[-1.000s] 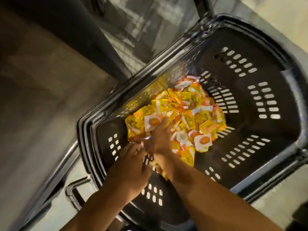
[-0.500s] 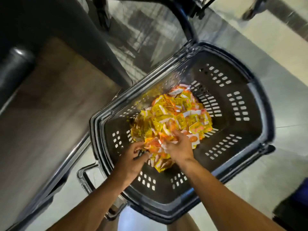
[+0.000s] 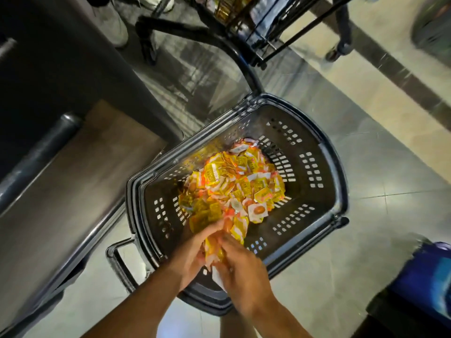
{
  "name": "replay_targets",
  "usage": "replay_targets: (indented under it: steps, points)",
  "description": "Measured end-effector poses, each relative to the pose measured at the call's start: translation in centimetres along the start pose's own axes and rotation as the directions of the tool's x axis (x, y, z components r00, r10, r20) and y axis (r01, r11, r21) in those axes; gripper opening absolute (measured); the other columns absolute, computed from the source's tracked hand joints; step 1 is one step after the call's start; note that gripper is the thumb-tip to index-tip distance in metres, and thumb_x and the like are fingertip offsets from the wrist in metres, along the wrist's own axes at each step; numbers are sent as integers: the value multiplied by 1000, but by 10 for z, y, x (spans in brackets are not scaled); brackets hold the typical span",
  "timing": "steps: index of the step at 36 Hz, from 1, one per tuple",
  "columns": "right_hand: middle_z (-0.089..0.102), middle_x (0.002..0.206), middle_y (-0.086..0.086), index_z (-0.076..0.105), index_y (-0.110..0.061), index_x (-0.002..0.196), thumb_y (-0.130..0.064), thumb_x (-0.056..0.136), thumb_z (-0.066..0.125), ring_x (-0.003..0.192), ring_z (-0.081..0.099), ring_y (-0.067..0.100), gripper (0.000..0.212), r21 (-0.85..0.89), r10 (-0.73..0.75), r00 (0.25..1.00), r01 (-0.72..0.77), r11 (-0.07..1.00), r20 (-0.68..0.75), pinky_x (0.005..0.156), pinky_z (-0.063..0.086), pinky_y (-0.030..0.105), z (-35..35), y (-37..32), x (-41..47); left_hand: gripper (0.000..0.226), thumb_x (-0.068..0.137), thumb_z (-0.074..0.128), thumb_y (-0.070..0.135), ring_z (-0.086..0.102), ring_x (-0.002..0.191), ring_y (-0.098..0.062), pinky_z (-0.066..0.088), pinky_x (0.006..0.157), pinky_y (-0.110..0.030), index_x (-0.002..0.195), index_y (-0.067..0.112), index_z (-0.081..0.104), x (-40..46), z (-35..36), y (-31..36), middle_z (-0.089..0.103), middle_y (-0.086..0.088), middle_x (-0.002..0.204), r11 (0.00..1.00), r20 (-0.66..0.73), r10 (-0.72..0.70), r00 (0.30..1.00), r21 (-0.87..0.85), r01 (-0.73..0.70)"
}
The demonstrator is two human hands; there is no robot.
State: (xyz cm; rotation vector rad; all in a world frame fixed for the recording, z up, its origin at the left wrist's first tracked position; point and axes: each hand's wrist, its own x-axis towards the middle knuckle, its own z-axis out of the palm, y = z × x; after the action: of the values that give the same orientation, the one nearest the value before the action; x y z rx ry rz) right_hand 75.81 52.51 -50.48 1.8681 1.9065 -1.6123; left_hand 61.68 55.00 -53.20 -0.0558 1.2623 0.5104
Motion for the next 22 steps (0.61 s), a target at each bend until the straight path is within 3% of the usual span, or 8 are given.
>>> replay_targets:
  steps: [2, 4, 8, 11, 15, 16, 19, 22]
  points:
    - [27, 155, -36, 38, -39, 153, -23, 95, 66, 143, 32, -10, 66, 63, -23, 998, 19, 998, 60, 118, 30, 17, 4, 8, 4, 58, 74, 82, 26, 68, 115, -30, 51, 102, -51, 129, 17, 65, 5, -9, -1, 71, -12, 122, 999, -69, 2, 998, 45, 1]
    - [30, 159, -28, 43, -32, 153, -18, 92, 72, 145, 28, -11, 69, 213, -23, 991, -7, 977, 134, 121, 30, 23, 6, 14, 9, 49, 75, 82, 23, 71, 106, -33, 54, 97, -51, 122, 15, 69, 12, -18, -1, 73, -16, 116, 993, -126, -8, 992, 113, 22]
    - [56, 144, -13, 61, -24, 135, 3, 83, 78, 132, 49, -7, 61, 553, 72, 986, -145, 821, 151, 112, 44, 25, 0, 26, 23, 42, 80, 76, 5, 70, 93, -36, 54, 93, -53, 121, 11, 66, 32, -39, -1, 73, -18, 105, 988, -290, 23, 957, 155, 24]
    - [66, 133, -9, 65, -31, 128, -5, 83, 81, 127, 58, 6, 54, 608, 205, 975, -213, 765, 84, 112, 46, 37, -15, 42, 43, 52, 80, 73, -4, 70, 98, -38, 50, 98, -60, 126, 15, 62, 48, -50, 2, 74, -16, 103, 992, -347, 33, 937, 124, 11]
    - [64, 132, -2, 57, -19, 138, -4, 85, 78, 127, 59, 16, 60, 622, 447, 894, -342, 705, -16, 113, 45, 38, -37, 73, 84, 69, 77, 74, -8, 71, 100, -35, 55, 89, -56, 135, 24, 56, 61, -60, 9, 74, -12, 110, 991, -314, 72, 947, 129, -32]
    - [63, 129, 1, 52, -17, 142, -5, 85, 78, 122, 62, 13, 63, 621, 496, 867, -368, 692, -39, 108, 48, 31, -41, 81, 95, 68, 75, 74, -7, 72, 99, -33, 56, 88, -53, 132, 26, 57, 64, -61, 10, 75, -10, 108, 989, -296, 90, 951, 137, -51]
    - [60, 111, -5, 41, -16, 150, -9, 89, 75, 94, 65, 2, 70, 623, 595, 803, -452, 639, -28, 63, 50, 7, -47, 105, 130, 67, 64, 78, -4, 74, 94, -27, 57, 80, -46, 118, 34, 61, 73, -61, 12, 77, -4, 103, 984, -244, 124, 962, 153, -88]
    - [52, 142, 7, 26, -20, 157, -25, 83, 83, 122, 57, 26, 94, 578, 674, 738, -549, 604, -3, 81, 49, 27, -42, 125, 165, 72, 63, 80, -5, 75, 92, -24, 60, 71, -42, 121, 33, 61, 84, -58, 12, 77, -4, 102, 970, -180, 154, 972, 212, -115]
